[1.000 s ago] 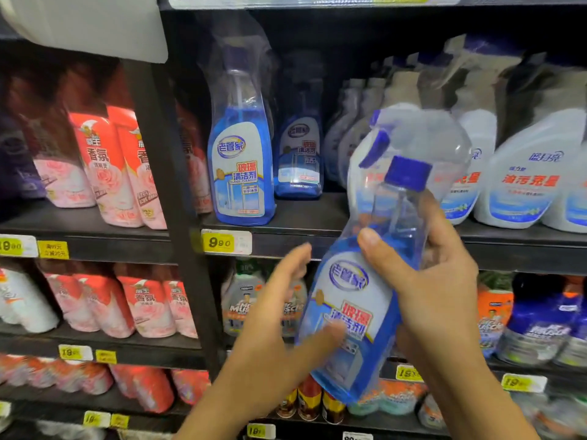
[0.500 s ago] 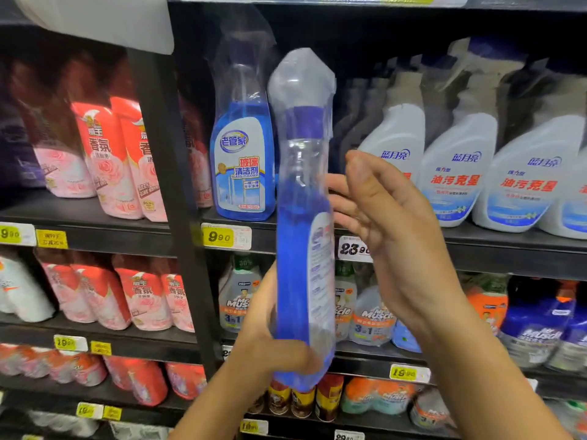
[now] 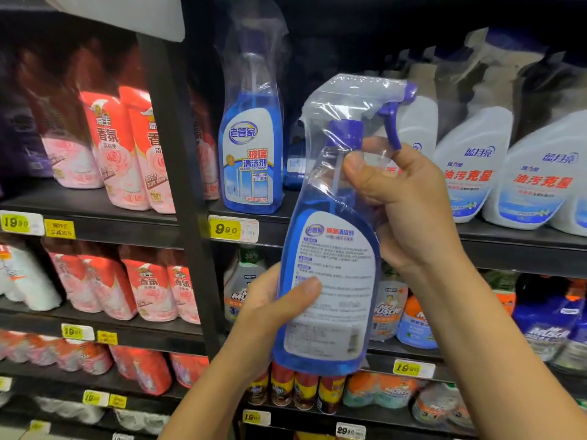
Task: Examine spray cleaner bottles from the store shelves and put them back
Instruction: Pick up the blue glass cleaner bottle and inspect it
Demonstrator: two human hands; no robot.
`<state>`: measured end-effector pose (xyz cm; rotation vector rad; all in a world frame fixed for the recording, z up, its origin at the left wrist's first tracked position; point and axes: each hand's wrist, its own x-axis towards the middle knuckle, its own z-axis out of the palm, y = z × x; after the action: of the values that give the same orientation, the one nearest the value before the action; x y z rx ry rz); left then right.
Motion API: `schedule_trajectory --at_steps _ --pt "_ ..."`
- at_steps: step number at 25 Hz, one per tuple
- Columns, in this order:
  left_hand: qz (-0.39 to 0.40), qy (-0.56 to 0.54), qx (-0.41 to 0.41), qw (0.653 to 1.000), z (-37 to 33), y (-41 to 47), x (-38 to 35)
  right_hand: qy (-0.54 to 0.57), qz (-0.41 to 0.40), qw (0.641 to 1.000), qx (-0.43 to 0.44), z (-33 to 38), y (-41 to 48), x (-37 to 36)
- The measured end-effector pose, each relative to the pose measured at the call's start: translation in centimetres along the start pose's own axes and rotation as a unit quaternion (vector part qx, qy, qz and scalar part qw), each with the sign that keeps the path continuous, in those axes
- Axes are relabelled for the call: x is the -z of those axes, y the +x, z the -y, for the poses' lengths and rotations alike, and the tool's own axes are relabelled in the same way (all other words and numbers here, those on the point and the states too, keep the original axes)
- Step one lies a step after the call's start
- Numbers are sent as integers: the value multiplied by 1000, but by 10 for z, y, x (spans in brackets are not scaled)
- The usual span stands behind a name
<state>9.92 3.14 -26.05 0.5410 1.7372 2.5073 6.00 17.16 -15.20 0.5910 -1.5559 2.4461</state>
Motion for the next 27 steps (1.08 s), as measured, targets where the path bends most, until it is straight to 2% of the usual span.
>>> schedule_trajectory --at_steps 4,9,13,16,18,22,27 --pt "-55 102 -28 993 -3 3 -8 -30 -26 999 18 -7 1 1" --pt "-92 148 -47 984 4 1 -14 -186 -48 980 49 -19 2 2" --pt "-91 146 -49 984 6 0 -8 -153 40 987 25 -21 3 10" --pt "-80 135 -49 986 8 0 -5 -151 72 986 13 -22 3 14" --pt "-76 131 -40 988 10 -1 -1 -134 66 989 13 -19 5 14" --pt "-45 130 -22 990 12 -3 9 -149 13 986 71 -5 15 15" --pt "-43 134 -15 990 20 -3 20 -139 99 984 56 -2 8 20"
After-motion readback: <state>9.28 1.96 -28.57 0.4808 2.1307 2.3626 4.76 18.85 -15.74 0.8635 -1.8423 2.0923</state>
